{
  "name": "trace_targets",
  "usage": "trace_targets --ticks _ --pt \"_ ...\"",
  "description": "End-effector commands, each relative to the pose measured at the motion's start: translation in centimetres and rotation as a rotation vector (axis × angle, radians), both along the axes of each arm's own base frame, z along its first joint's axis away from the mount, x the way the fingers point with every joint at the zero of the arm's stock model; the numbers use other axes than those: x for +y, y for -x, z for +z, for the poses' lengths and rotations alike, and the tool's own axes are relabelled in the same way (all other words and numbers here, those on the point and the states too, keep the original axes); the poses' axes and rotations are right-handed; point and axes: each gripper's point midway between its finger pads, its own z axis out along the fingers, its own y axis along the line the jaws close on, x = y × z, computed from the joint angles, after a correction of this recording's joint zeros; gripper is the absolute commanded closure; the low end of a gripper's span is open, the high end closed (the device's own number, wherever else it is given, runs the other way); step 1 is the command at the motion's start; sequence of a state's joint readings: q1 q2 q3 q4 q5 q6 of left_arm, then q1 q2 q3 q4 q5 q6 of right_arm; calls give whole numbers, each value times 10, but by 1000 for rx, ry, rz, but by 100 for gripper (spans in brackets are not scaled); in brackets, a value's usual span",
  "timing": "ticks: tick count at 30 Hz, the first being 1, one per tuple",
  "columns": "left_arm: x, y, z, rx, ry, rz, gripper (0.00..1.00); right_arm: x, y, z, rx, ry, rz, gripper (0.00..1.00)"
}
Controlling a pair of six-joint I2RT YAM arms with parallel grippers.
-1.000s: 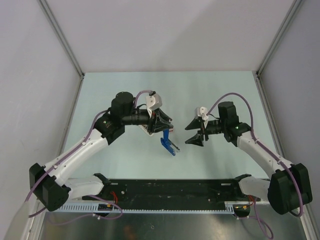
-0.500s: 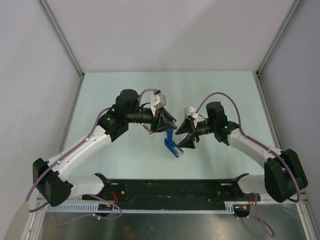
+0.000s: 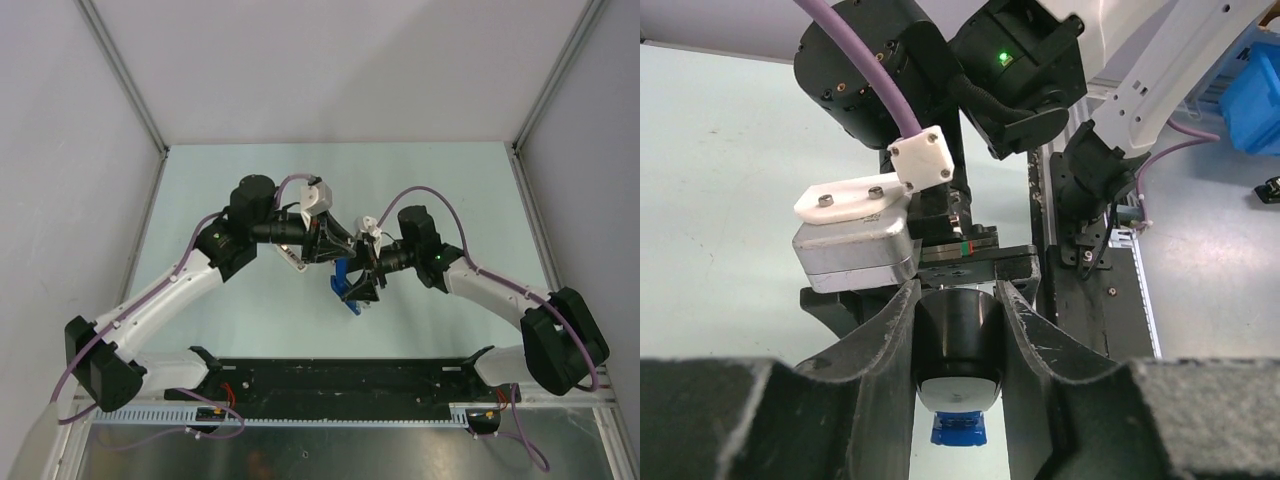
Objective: Load the staples into the stapler
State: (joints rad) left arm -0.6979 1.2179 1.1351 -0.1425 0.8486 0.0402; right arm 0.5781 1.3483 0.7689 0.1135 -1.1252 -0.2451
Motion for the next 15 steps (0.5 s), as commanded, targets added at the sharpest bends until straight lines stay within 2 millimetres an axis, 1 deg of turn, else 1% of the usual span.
trace_targets --ticks 1,7,15 --pt "-3 7 44 -74 97 -38 100 10 -5 17 -45 -36 10 24" --pt "-3 6 46 -78 99 -31 100 16 1 12 -47 -26 29 26" --pt "0 3 47 -84 101 -8 100 19 0 8 -48 -13 14 29"
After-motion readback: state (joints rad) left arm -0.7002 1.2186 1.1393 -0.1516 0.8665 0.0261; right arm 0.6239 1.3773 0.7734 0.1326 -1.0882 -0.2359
